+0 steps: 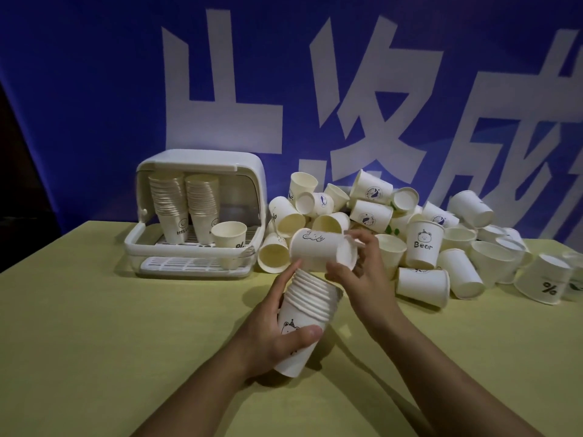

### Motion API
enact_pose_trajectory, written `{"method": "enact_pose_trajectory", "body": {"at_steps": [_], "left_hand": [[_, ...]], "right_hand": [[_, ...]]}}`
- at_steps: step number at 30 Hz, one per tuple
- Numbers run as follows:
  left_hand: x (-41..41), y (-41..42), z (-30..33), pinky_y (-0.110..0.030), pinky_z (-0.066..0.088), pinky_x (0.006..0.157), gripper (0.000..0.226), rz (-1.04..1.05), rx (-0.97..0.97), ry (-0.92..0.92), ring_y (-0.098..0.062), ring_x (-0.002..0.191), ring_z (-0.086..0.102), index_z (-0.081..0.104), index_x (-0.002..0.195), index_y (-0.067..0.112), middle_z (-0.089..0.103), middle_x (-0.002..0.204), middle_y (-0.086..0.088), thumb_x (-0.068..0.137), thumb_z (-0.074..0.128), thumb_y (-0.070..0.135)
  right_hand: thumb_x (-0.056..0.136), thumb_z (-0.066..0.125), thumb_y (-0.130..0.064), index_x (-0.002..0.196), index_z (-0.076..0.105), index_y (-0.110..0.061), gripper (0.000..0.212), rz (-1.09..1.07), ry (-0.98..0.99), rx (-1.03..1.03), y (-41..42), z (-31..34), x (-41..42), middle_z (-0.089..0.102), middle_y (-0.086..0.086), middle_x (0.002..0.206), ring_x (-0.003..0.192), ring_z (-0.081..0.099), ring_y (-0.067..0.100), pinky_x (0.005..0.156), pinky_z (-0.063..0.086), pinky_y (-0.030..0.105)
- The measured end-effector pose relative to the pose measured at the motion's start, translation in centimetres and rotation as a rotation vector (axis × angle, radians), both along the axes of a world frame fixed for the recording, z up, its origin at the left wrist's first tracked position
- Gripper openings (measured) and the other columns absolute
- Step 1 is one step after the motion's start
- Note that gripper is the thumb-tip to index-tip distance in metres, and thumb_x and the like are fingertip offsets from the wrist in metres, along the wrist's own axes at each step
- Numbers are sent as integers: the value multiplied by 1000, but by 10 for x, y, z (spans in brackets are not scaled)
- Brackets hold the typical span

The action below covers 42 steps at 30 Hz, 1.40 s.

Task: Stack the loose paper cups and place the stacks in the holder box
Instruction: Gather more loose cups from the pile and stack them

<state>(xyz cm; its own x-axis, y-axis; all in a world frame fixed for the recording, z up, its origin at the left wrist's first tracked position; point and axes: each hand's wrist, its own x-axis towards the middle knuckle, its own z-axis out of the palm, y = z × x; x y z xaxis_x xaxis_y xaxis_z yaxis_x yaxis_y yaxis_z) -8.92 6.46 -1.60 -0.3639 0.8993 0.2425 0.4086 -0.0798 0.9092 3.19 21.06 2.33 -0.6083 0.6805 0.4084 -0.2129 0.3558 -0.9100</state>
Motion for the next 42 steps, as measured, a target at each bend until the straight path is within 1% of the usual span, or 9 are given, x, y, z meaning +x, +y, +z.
{"method": "enact_pose_trajectory", "body": {"at_steps": [5, 10, 15, 19, 22, 26, 33, 36, 42], "left_hand": [[-3, 0, -1, -41, 49, 106, 104, 16, 35, 25, -1, 125, 58, 12, 148, 67, 54, 140, 29, 68, 79, 57], [-5, 1, -1, -40, 54, 99, 103, 39, 52, 35, -1, 116, 63, 11, 147, 67, 59, 133, 29, 68, 77, 59], [-6, 1, -1, -26, 50, 95, 107, 140, 65, 19, 8, 118, 57, -4, 138, 77, 52, 133, 34, 63, 73, 69], [-13, 1, -3, -21, 49, 89, 107, 212, 90, 35, 16, 111, 55, -3, 139, 76, 45, 134, 35, 62, 71, 70], [-12, 2, -6, -28, 50, 96, 106, 194, 112, 13, 11, 116, 56, 6, 141, 75, 46, 139, 33, 61, 75, 67], [-5, 5, -3, -10, 46, 90, 103, 173, 140, -12, 13, 117, 56, 11, 138, 77, 50, 134, 39, 61, 77, 61], [22, 27, 12, -27, 50, 97, 110, 81, 117, 17, 10, 118, 57, 3, 137, 79, 47, 130, 48, 61, 80, 59], [40, 51, 26, -40, 54, 97, 110, 46, 70, 66, -3, 116, 61, 4, 139, 75, 49, 139, 25, 63, 81, 58], [74, 94, 23, -31, 55, 86, 101, 96, 91, 74, 2, 107, 60, 13, 135, 75, 53, 134, 12, 63, 81, 57]], "right_hand": [[98, 60, -33, 97, 58, -20, 13, -12, 90, -124, -11, -5, -4, 66, -8, 89, 79, 64, 5, 74, 49, 30], [92, 69, -18, 139, 44, -44, 60, 39, -28, -31, -10, 3, 1, 55, 1, 113, 95, 68, 11, 75, 55, 22], [92, 59, -39, 124, 63, -48, 33, -22, -76, 128, -14, -6, 4, 61, -5, 118, 109, 62, 11, 87, 55, 33], [100, 56, -27, 120, 59, -51, 31, 5, -193, 260, -19, -6, 8, 57, -13, 117, 106, 54, -6, 80, 45, 14], [99, 58, -30, 124, 55, -52, 34, -21, -299, 286, -8, -9, 16, 54, -19, 119, 105, 52, -9, 79, 46, 15], [96, 64, -25, 126, 60, -40, 33, -204, -387, 276, 26, -15, 35, 59, -17, 116, 95, 56, -9, 72, 46, 11], [93, 69, -22, 126, 63, -25, 33, -594, -450, 273, 98, -15, 76, 56, -1, 122, 99, 59, 17, 85, 57, 44], [91, 69, -36, 135, 55, -30, 46, -778, -500, 310, 127, -3, 83, 52, 3, 134, 119, 51, 26, 100, 48, 51], [88, 52, -69, 149, 30, -38, 72, -908, -669, 347, 154, 2, 71, 53, 11, 138, 125, 48, 36, 103, 37, 56]]}}
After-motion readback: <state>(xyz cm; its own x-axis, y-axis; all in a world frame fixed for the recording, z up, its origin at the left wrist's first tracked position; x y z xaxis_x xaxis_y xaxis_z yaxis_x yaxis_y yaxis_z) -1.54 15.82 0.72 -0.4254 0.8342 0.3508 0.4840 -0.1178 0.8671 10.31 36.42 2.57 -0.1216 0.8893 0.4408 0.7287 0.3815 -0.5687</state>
